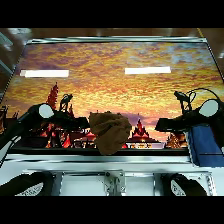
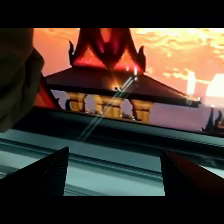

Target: Fold the shirts.

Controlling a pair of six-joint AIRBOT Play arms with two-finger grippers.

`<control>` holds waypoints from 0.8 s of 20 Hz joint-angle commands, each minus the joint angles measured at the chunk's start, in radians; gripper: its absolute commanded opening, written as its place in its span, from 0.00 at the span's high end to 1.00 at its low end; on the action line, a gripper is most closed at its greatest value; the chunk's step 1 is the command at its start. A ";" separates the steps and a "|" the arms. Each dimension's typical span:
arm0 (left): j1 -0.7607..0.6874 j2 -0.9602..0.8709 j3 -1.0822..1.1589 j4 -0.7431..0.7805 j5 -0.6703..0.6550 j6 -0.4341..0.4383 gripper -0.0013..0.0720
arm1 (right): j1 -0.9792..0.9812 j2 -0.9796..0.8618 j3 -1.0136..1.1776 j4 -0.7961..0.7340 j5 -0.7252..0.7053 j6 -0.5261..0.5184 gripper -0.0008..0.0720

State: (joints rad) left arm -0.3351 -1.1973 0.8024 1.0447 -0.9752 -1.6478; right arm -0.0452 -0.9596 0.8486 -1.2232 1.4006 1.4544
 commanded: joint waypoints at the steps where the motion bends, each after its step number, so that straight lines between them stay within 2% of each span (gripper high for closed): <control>1: -0.011 -0.090 -0.068 -0.168 0.119 0.057 0.01 | 0.001 0.000 -0.063 0.100 -0.082 0.002 0.04; 3: -0.032 -0.138 -0.068 -0.245 0.190 0.085 0.01 | 0.001 0.000 -0.064 0.108 -0.088 0.008 0.04; 6: -0.066 -0.179 -0.068 -0.317 0.302 0.092 0.02 | 0.001 -0.001 -0.065 0.199 -0.093 0.007 0.05; 7: -0.075 -0.186 -0.068 -0.333 0.324 0.092 0.26 | 0.002 -0.006 -0.066 0.229 -0.103 0.007 0.04; 8: -0.080 -0.186 -0.068 -0.339 0.339 0.092 0.77 | 0.002 -0.019 -0.071 0.256 -0.113 0.007 0.04; 9: -0.083 -0.185 -0.067 -0.342 0.346 0.092 0.91 | 0.002 -0.037 -0.081 0.283 -0.127 0.007 0.04; 12: -0.083 -0.183 -0.058 -0.342 0.322 0.096 0.92 | 0.057 -0.114 -0.140 0.361 -0.210 0.000 0.04; 16: -0.084 -0.146 -0.053 -0.342 0.271 0.120 0.92 | 0.249 -0.253 -0.165 0.396 -0.423 -0.013 0.04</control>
State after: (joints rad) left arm -0.4168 -1.3628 0.7464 0.7097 -0.6846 -1.5414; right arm 0.0994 -1.1278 0.7025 -0.8829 1.1275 1.4513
